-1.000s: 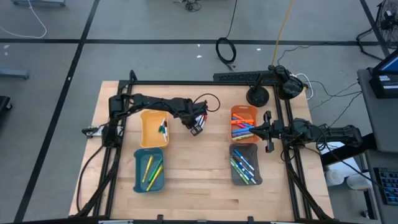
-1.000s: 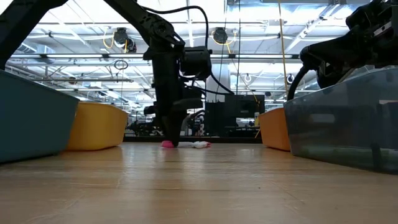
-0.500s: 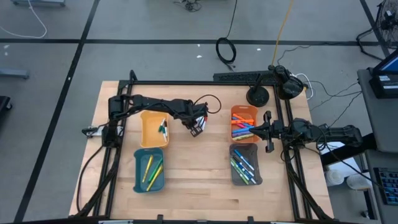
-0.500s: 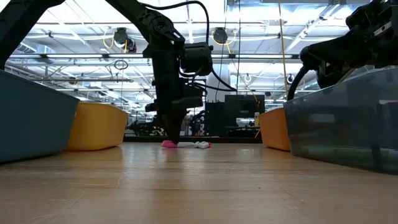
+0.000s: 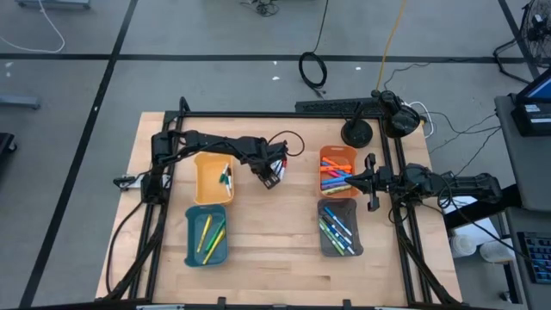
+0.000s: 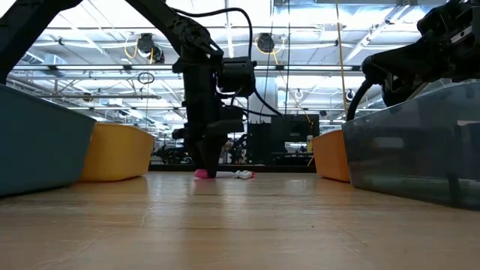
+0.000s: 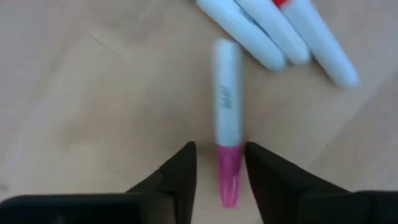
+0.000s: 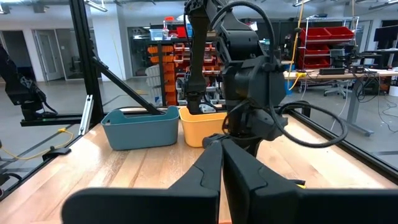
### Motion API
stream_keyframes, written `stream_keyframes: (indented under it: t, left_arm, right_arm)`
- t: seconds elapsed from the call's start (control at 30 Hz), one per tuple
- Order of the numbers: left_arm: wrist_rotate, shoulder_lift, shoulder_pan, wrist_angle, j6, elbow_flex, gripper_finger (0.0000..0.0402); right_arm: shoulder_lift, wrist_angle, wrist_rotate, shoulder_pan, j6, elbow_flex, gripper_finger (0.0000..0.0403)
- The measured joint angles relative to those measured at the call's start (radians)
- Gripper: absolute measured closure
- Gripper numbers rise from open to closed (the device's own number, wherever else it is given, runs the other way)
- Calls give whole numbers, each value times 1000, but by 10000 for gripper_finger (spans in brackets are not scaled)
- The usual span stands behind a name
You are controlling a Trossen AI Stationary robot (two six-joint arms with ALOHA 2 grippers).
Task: Pick & Place Markers
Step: Put the pink mini marker into the yellow bin
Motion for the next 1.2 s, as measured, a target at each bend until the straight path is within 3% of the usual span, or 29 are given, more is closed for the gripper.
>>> stream_keyframes:
  t: [0.23, 0.47, 0.77, 1.03, 1.2]
  left_arm:
    - [-11, 0, 15, 82, 25, 0, 219]
    - [-12, 7, 18, 89, 53, -20, 221]
    - [26, -2, 26, 219, 126, -134, 270]
    - [76, -10, 26, 219, 124, -141, 365]
    - [78, -24, 26, 208, 86, -143, 368]
  right_arm:
    - [0, 0, 0, 0, 0, 0, 399]
    - [0, 0, 0, 0, 0, 0, 399]
    - [0, 0, 0, 0, 0, 0, 399]
    - [0, 0, 0, 0, 0, 0, 399]
    - [0, 0, 0, 0, 0, 0, 399]
